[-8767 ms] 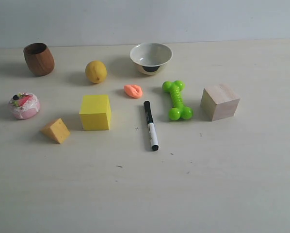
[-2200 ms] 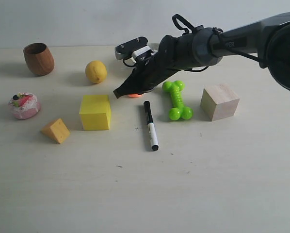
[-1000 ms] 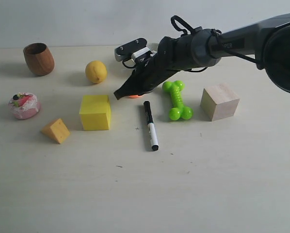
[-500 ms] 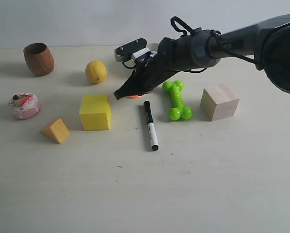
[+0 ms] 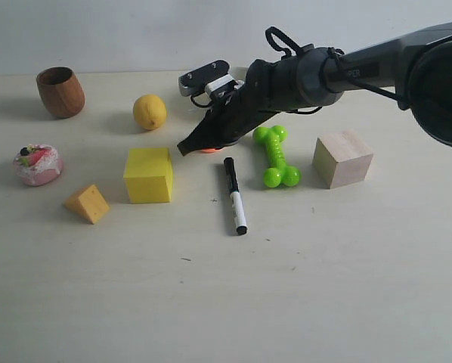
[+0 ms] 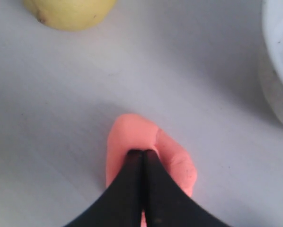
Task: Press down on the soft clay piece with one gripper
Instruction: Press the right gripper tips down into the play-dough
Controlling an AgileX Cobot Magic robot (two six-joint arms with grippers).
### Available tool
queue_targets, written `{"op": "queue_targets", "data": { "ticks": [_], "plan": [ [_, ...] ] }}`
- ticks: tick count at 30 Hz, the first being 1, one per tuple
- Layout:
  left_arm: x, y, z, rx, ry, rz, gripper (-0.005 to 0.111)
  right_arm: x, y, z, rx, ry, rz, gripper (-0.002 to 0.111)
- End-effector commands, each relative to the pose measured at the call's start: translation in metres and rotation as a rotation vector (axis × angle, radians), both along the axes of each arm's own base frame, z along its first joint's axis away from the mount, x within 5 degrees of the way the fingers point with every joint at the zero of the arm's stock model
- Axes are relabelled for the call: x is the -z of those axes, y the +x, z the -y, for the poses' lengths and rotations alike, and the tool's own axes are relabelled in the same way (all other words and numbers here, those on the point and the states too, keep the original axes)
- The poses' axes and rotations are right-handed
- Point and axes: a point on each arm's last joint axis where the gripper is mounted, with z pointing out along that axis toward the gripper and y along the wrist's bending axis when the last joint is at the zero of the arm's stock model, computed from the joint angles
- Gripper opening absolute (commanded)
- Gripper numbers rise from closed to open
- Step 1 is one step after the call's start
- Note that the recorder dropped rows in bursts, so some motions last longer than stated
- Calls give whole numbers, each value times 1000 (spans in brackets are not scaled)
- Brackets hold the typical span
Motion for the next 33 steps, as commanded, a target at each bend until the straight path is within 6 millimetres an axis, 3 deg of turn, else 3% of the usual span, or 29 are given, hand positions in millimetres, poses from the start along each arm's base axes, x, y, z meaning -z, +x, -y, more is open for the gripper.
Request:
{"op": "queue_targets", "data": {
  "ticks": [1,8,26,33],
  "plan": [
    [-2,0,0,5,-9,15,0,34,-13,7,-33,-73,-126,0],
    [-2,0,0,5,-9,15,0,16,-12,6,-32,-58,-116,0],
    [-2,0,0,5,-9,15,0,13,-15,6,-19,-53,-150,0],
    [-2,0,0,5,-9,15,0,-9,-12,5,-20,-31,-107,0]
  ]
}}
